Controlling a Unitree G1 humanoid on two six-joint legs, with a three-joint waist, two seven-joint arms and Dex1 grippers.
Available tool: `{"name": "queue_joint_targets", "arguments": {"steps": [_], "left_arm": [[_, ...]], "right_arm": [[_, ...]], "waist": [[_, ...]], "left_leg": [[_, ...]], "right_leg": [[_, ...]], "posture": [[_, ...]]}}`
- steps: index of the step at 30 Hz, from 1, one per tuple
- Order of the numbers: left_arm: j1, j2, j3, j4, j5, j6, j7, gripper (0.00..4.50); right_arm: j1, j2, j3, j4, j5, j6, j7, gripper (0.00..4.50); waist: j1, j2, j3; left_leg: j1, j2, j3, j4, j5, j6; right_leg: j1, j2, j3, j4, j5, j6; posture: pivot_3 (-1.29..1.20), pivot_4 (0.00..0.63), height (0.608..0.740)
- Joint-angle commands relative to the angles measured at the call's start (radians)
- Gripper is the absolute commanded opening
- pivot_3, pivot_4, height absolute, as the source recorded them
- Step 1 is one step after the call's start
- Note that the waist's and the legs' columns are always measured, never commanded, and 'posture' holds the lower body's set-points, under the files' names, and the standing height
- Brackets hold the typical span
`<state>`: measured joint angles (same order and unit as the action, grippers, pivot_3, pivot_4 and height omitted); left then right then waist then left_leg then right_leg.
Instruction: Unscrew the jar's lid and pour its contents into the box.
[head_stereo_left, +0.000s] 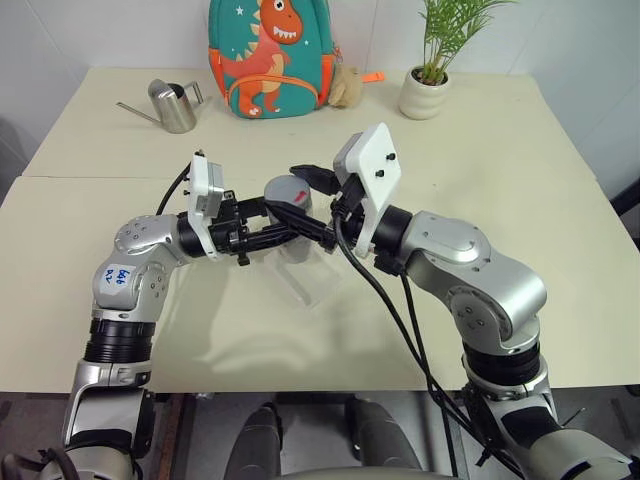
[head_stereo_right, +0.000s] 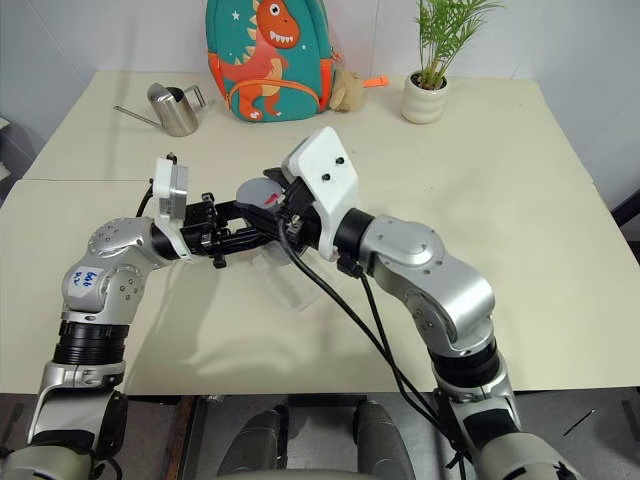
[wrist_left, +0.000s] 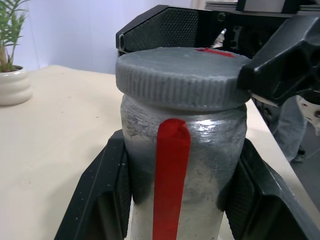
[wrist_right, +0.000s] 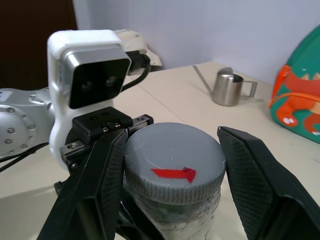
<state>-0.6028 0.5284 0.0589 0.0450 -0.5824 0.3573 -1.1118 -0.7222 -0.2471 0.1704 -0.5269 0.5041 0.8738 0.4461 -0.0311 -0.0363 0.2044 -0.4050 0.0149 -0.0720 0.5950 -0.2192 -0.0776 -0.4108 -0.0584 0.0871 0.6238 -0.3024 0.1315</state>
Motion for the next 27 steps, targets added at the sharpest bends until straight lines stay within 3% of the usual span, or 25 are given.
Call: {"name": "queue_joint_targets", "arguments": {"steps": [1, 8, 20, 25, 27], "left_arm": [[-0.042, 0.014, 0.002, -0.023, -0.007, -0.006, -0.031, 1.96], [-0.073, 0.029, -0.02, 0.028, 0.004, -0.026, -0.149, 1.96], [-0.137, 0.031, -0.043, 0.101, 0.023, -0.078, -0.233, 1.96], [-0.133, 0.036, -0.053, 0.082, 0.02, -0.069, -0.248, 1.96], [-0.132, 0.041, -0.055, 0.07, 0.018, -0.062, -0.257, 1.96]], "right_arm": [[-0.022, -0.023, -0.002, -0.028, 0.104, -0.028, 0.147, 2.52], [-0.051, -0.125, -0.037, 0.005, 0.223, -0.066, 0.422, 2.52], [-0.069, -0.155, -0.022, 0.069, 0.198, -0.107, 0.511, 2.52], [-0.069, -0.164, -0.015, 0.07, 0.175, -0.108, 0.492, 4.23], [-0.073, -0.154, -0.02, 0.076, 0.164, -0.12, 0.475, 4.49]], "waist": [[0.0, 0.0, 0.0], [-0.001, 0.0, 0.0], [0.0, 0.0, 0.0], [0.0, 0.0, 0.0], [0.0, 0.0, 0.0]], "left_leg": [[0.0, 0.0, 0.0, 0.0, 0.0, 0.0], [0.0, 0.0, 0.0, 0.0, 0.0, 0.0], [0.0, 0.0, 0.0, 0.001, 0.0, 0.0], [0.0, 0.001, 0.0, 0.001, 0.0, 0.0], [0.0, 0.0, 0.0, 0.002, 0.0, 0.0]], "right_leg": [[0.0, 0.0, 0.0, 0.0, 0.0, 0.0], [0.0, 0.0, 0.0, 0.0, 0.0, 0.0], [0.0, 0.001, 0.0, 0.0, 0.0, 0.0], [0.0, 0.001, 0.0, 0.001, 0.0, 0.0], [0.0, 0.001, 0.0, 0.001, 0.0, 0.0]], "posture": [[0.0, 0.15, 0.74], [0.0, 0.15, 0.74], [0.0, 0.15, 0.74], [0.0, 0.15, 0.74], [0.0, 0.15, 0.74]]}}
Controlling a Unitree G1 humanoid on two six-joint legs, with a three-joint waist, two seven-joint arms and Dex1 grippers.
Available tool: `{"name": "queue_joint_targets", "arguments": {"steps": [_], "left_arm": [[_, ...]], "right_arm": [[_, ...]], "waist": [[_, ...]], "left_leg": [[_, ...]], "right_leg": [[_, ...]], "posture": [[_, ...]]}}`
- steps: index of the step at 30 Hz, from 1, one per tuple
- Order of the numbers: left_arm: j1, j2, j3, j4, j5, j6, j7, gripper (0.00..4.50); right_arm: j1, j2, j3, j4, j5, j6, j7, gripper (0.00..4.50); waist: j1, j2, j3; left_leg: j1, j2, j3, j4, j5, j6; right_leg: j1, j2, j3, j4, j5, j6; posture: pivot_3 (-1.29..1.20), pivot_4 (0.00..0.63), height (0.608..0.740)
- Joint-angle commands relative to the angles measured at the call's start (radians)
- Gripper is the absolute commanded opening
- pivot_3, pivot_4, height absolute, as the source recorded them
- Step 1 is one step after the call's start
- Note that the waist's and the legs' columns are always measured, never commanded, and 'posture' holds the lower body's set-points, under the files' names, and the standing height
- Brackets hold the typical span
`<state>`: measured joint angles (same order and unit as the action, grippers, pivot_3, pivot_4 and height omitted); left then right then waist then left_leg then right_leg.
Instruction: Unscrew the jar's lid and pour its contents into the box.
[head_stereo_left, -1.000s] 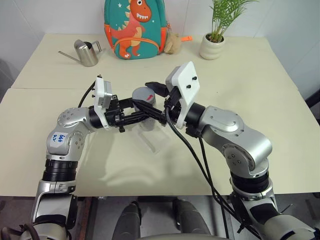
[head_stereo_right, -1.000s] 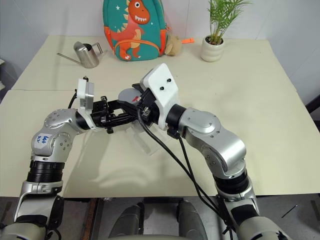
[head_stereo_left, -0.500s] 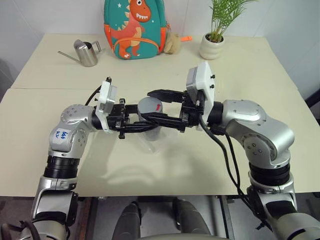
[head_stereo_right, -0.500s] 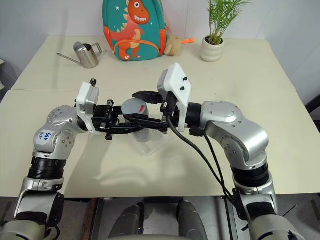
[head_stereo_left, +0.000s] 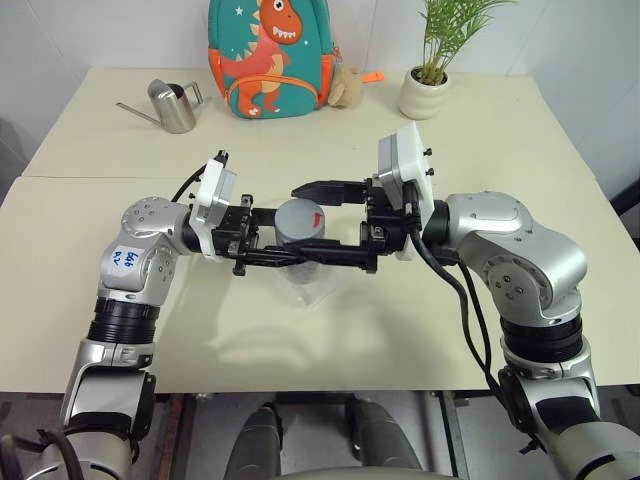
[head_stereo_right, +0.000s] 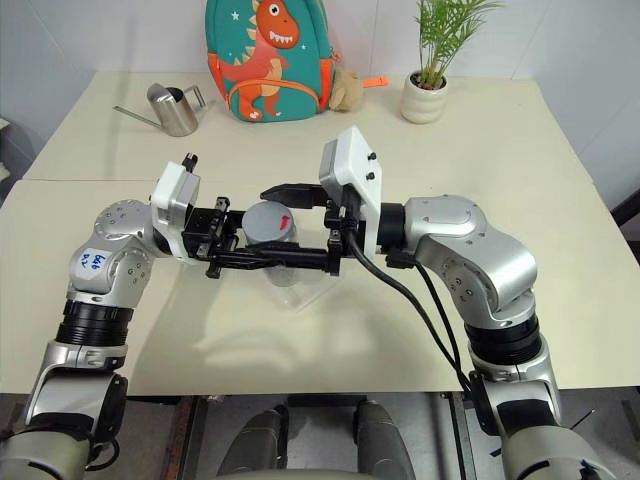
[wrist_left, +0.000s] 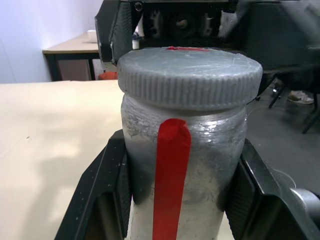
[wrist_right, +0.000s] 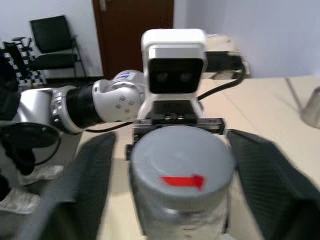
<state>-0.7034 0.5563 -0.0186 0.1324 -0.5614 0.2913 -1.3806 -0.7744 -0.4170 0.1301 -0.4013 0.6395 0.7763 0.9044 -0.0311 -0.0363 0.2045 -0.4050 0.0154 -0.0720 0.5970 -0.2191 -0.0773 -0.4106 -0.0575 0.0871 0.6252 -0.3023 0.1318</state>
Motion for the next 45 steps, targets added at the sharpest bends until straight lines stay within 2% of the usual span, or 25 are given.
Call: {"name": "queue_joint_targets", "arguments": {"steps": [1, 17, 31, 45], "left_arm": [[-0.031, 0.014, 0.022, -0.021, -0.004, 0.006, 0.009, 1.96], [-0.015, 0.018, 0.029, -0.056, -0.011, 0.007, 0.005, 1.96], [0.003, 0.002, 0.027, -0.08, -0.022, 0.01, 0.018, 1.96], [0.028, -0.003, 0.05, -0.068, -0.062, 0.018, -0.011, 1.96]], "right_arm": [[-0.023, 0.018, 0.019, -0.047, 0.025, -0.026, 0.012, 4.49], [-0.082, 0.063, 0.011, 0.022, -0.03, -0.052, -0.079, 4.49], [-0.078, 0.107, 0.058, 0.025, -0.047, -0.034, -0.144, 4.49], [-0.068, 0.023, 0.011, 0.044, -0.078, -0.033, -0.15, 4.49]], "waist": [[0.001, 0.0, 0.0], [0.0, 0.0, 0.0], [0.0, 0.0, 0.0], [0.0, 0.0, 0.0]], "left_leg": [[0.0, 0.0, 0.0, 0.0, 0.0, 0.0], [0.0, 0.0, 0.0, 0.001, 0.0, 0.0], [0.0, 0.0, 0.0, 0.001, 0.0, 0.0], [0.0, 0.0, 0.0, 0.001, 0.0, 0.0]], "right_leg": [[0.0, 0.0, 0.0, 0.0, 0.0, 0.0], [0.0, 0.0, 0.0, 0.001, 0.0, 0.0], [0.0, 0.0, 0.0, 0.001, 0.0, 0.0], [0.0, 0.0, 0.0, 0.001, 0.0, 0.0]], "posture": [[0.0, 0.15, 0.74], [0.0, 0.15, 0.74], [0.0, 0.15, 0.74], [0.0, 0.15, 0.74]]}}
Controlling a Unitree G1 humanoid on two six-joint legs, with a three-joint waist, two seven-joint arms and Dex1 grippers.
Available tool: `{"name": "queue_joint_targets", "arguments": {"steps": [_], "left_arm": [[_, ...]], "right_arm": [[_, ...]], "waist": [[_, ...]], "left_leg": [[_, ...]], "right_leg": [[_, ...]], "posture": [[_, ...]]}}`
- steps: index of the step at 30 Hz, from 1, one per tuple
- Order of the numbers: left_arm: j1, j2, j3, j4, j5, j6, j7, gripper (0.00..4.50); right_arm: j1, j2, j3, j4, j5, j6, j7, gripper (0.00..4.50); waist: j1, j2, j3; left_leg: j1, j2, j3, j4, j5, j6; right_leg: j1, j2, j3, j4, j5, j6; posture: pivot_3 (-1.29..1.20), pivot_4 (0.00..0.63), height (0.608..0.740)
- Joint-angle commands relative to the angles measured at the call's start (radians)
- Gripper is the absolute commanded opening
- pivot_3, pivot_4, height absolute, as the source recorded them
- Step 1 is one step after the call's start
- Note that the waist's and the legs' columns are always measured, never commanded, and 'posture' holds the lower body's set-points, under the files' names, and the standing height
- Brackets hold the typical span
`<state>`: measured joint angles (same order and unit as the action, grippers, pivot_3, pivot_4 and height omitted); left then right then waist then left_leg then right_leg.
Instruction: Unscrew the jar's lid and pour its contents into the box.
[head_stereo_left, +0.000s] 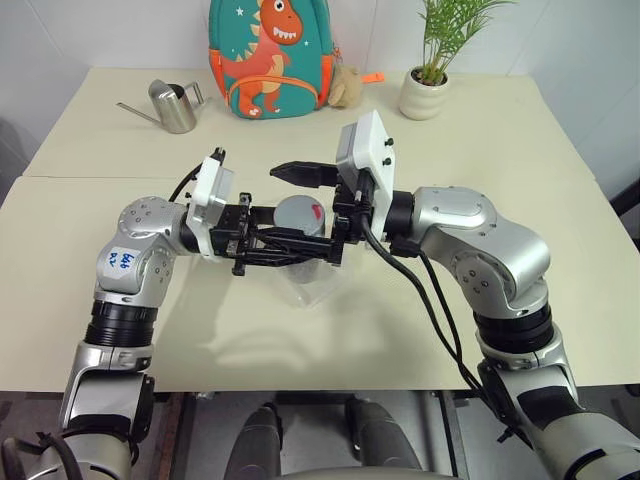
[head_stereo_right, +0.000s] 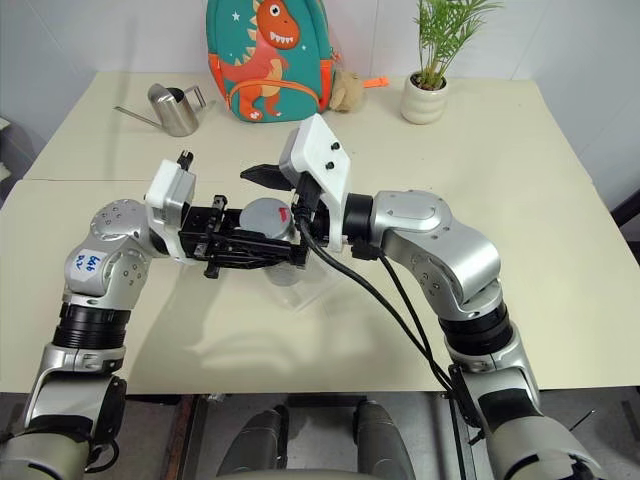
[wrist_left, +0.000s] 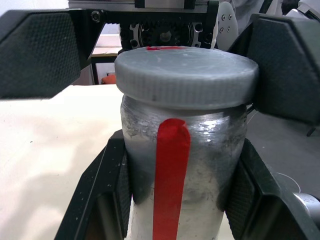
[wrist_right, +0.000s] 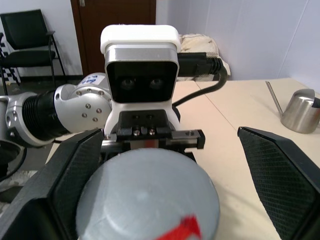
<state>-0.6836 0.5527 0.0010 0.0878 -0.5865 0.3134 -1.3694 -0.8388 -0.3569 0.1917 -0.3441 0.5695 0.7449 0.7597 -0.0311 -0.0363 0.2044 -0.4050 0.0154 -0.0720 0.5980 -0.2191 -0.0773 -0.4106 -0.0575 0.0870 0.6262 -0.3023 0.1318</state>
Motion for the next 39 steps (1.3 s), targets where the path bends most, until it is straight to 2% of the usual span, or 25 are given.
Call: {"name": "queue_joint_targets", "arguments": {"steps": [1, 8, 27, 33, 39], "left_arm": [[0.01, 0.002, 0.031, -0.022, -0.036, -0.004, -0.024, 1.96], [0.009, 0.011, 0.04, 0.005, -0.02, -0.01, -0.028, 1.96], [-0.009, 0.022, 0.048, 0.057, 0.002, -0.036, -0.033, 1.96], [-0.014, 0.01, 0.041, 0.066, -0.002, -0.044, -0.039, 1.96], [-0.02, -0.015, 0.026, 0.064, 0.0, -0.051, -0.045, 1.96]], "right_arm": [[-0.002, -0.046, -0.054, -0.016, -0.005, 0.0, -0.004, 4.49], [0.021, -0.114, -0.086, -0.051, 0.03, 0.024, 0.001, 4.49], [0.062, -0.216, -0.173, -0.178, 0.164, 0.13, -0.002, 4.49], [0.017, -0.162, -0.174, -0.16, 0.201, 0.142, -0.054, 4.49], [-0.014, -0.066, -0.098, -0.12, 0.182, 0.126, -0.062, 4.49]], "waist": [[0.0, 0.0, 0.0], [0.001, 0.0, 0.0], [0.001, 0.0, 0.0], [0.0, 0.0, 0.0], [0.001, 0.0, 0.0]], "left_leg": [[0.0, 0.0, 0.0, 0.0, 0.0, 0.0], [0.0, 0.0, 0.0, 0.0, 0.0, 0.0], [0.0, 0.0, 0.0, 0.0, 0.0, 0.0], [0.0, 0.0, 0.0, 0.0, 0.0, 0.0], [0.0, 0.0, 0.0, 0.0, 0.0, 0.0]], "right_leg": [[0.0, 0.0, 0.0, 0.0, 0.0, 0.0], [0.0, 0.0, 0.0, 0.0, 0.0, 0.0], [0.0, 0.0, 0.0, 0.0, 0.0, 0.0], [0.0, 0.0, 0.0, 0.0, 0.0, 0.0], [0.0, 0.0, 0.0, 0.0, 0.0, 0.0]], "posture": [[0.0, 0.15, 0.74], [0.0, 0.15, 0.74], [0.0, 0.15, 0.74], [0.0, 0.15, 0.74], [0.0, 0.15, 0.74]]}}
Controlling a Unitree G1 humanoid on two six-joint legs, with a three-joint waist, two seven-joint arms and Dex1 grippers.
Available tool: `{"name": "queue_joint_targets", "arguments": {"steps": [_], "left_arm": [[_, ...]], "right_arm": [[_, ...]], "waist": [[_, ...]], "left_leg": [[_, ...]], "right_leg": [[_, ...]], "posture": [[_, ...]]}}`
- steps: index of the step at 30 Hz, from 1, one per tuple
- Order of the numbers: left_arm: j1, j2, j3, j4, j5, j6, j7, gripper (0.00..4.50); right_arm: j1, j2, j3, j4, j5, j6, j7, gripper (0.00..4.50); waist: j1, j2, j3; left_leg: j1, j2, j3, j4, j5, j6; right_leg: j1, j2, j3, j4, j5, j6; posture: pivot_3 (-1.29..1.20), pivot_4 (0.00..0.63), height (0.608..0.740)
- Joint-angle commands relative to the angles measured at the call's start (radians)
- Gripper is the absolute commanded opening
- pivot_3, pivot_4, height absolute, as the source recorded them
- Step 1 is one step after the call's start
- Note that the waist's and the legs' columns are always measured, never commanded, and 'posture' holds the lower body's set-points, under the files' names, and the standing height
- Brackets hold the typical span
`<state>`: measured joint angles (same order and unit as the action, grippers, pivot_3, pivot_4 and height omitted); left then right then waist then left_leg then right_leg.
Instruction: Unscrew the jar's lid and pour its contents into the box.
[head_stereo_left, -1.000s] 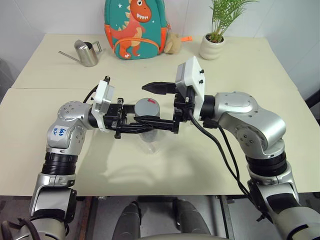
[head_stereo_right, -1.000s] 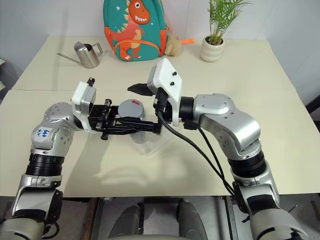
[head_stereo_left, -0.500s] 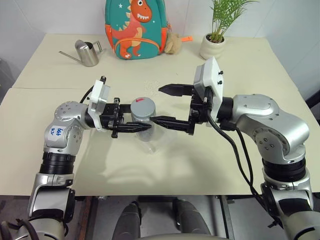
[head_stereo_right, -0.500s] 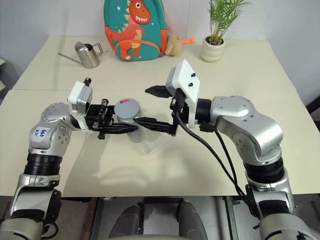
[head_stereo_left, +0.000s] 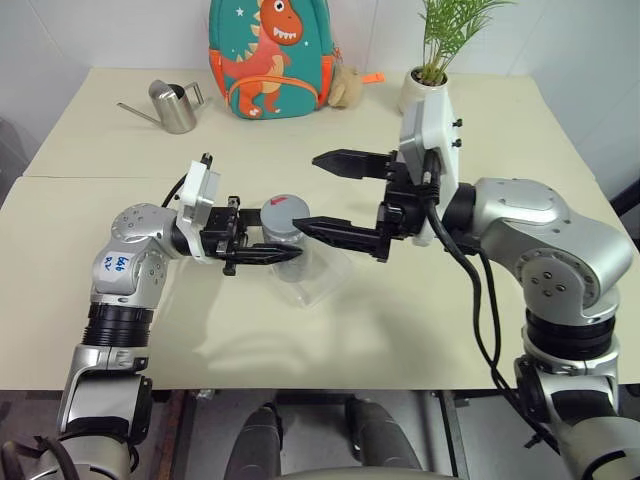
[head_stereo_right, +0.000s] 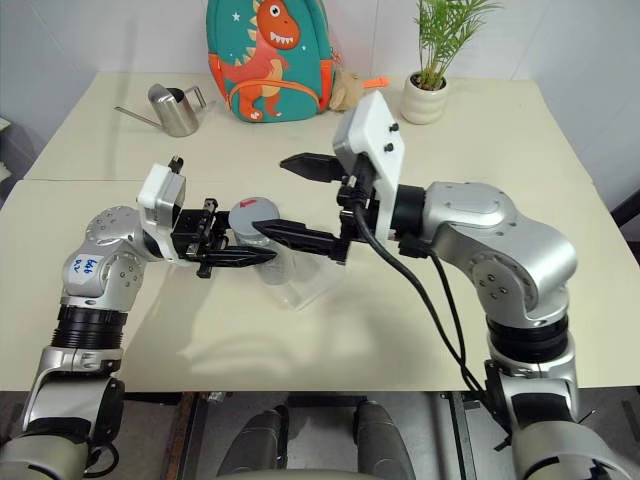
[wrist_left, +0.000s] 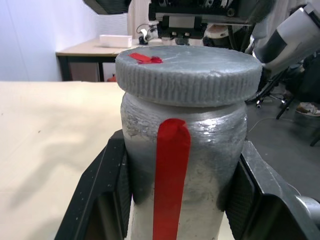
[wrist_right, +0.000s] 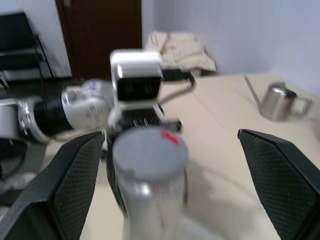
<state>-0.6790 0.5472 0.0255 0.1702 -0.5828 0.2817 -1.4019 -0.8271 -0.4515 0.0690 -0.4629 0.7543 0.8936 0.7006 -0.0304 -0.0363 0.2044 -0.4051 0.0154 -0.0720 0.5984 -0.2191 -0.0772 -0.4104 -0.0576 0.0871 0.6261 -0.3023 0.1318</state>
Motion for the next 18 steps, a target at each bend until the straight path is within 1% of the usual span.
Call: {"name": "queue_joint_targets", "arguments": {"steps": [1, 8, 18], "left_arm": [[-0.026, -0.012, -0.001, -0.019, -0.002, -0.023, -0.014, 1.96], [-0.024, -0.023, -0.01, -0.034, 0.003, -0.034, -0.02, 1.96], [-0.003, -0.022, -0.009, -0.055, 0.0, -0.037, -0.012, 1.96]], "right_arm": [[-0.029, 0.039, 0.037, 0.005, -0.005, -0.025, 0.001, 4.49], [-0.056, 0.092, 0.11, 0.066, -0.061, -0.066, 0.018, 4.49], [-0.068, 0.125, 0.146, 0.113, -0.121, -0.102, 0.033, 4.49]], "waist": [[0.0, 0.0, 0.0], [-0.001, 0.0, 0.0], [-0.001, 0.0, 0.0]], "left_leg": [[0.0, 0.0, 0.0, 0.0, 0.0, 0.0], [0.0, 0.0, 0.0, 0.0, 0.0, 0.0], [0.0, 0.0, 0.0, 0.0, 0.0, 0.0]], "right_leg": [[0.0, 0.0, 0.0, 0.0, 0.0, 0.0], [0.0, 0.0, 0.0, 0.001, 0.0, 0.0], [0.0, 0.0, 0.0, 0.001, 0.0, 0.0]], "posture": [[0.0, 0.15, 0.74], [0.0, 0.15, 0.74], [0.0, 0.15, 0.74]]}}
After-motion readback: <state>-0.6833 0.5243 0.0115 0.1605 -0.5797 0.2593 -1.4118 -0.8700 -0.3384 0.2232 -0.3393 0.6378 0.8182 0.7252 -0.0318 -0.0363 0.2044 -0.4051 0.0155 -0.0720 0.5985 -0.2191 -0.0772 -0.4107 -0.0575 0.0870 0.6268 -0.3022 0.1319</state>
